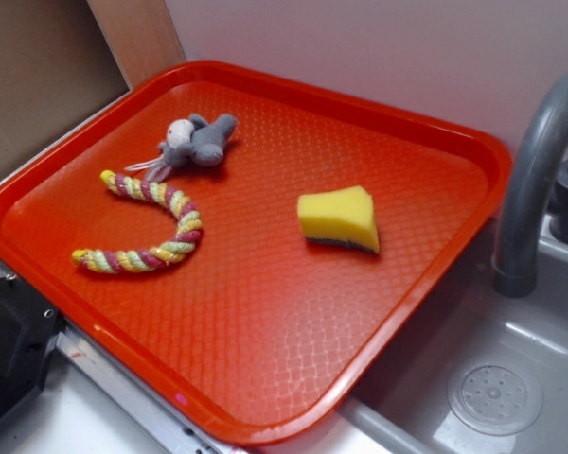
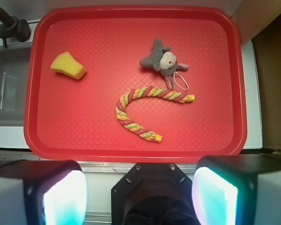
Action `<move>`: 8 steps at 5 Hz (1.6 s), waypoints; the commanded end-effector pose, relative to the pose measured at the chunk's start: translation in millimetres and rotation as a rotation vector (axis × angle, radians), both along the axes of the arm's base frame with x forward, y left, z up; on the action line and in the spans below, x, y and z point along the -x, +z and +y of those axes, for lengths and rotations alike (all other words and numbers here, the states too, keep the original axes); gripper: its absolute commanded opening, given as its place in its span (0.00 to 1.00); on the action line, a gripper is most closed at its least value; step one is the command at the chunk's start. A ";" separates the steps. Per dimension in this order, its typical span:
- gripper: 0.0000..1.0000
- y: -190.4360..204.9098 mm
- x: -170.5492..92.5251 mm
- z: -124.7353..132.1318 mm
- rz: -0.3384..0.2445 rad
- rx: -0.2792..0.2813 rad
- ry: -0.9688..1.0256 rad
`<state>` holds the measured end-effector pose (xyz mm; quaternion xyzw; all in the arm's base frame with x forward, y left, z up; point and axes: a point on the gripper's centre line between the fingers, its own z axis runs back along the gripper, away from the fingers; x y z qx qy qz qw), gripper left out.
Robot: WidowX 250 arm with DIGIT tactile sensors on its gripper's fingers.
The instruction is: Grab the green sponge.
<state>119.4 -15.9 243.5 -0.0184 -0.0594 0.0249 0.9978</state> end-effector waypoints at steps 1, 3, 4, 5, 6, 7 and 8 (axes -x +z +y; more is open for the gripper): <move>1.00 0.0 0.0 0.0 0.000 0.000 0.000; 1.00 -54.7 -52.3 -16.3 -0.200 0.034 -0.340; 1.00 -80.0 -83.9 -38.7 -0.272 0.022 -0.536; 1.00 -100.5 -113.1 -61.8 -0.285 0.056 -0.625; 1.00 -125.4 -135.8 -78.7 -0.263 0.035 -0.676; 1.00 -154.6 -149.8 -94.5 -0.218 0.056 -0.736; 1.00 -176.7 -145.5 -116.6 -0.172 0.069 -0.828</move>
